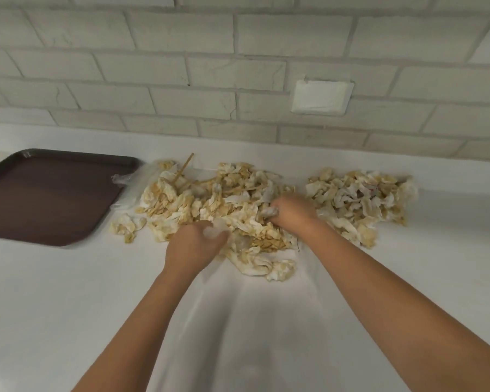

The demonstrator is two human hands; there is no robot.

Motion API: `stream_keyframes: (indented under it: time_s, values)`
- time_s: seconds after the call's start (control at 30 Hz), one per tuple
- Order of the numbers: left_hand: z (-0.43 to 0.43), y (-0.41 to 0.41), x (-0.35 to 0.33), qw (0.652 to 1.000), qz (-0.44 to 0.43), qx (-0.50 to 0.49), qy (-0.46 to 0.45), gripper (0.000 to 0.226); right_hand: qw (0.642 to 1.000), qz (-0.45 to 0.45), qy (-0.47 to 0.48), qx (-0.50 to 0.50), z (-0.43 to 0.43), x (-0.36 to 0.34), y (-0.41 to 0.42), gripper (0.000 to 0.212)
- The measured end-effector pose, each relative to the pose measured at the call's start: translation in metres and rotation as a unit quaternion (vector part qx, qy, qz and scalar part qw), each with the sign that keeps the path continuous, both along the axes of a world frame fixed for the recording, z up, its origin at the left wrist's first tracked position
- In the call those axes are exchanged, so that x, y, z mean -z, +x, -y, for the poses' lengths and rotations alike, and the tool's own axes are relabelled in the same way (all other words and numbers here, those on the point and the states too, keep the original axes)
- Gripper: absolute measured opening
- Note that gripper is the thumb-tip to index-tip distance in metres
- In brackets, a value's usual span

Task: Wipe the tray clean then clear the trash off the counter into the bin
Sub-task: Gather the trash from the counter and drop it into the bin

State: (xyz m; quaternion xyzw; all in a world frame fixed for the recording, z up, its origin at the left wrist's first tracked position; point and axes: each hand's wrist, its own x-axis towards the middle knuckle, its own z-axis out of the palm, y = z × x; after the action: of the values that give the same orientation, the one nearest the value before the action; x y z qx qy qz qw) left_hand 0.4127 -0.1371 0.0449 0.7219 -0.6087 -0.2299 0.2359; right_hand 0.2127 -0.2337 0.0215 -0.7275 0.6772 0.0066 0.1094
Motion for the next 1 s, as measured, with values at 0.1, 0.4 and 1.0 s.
stream_keyframes:
  time_s: [0.1, 0.4, 1.0]
  values:
    - [0.017, -0.019, 0.025, 0.988, 0.119, 0.095, -0.011, 0.021, 0.999, 0.044, -0.022, 0.001, -0.002, -0.001, -0.006, 0.033]
    - [0.040, -0.042, 0.044, 0.945, 0.288, 0.154, 0.014, 0.026, 0.856, 0.443, -0.176, 0.200, -0.053, -0.035, -0.060, 0.041]
    - [0.042, -0.043, -0.047, 0.975, -0.218, 0.008, 0.050, 0.017, 0.935, 0.108, -0.053, 0.334, 0.024, -0.013, -0.207, 0.029]
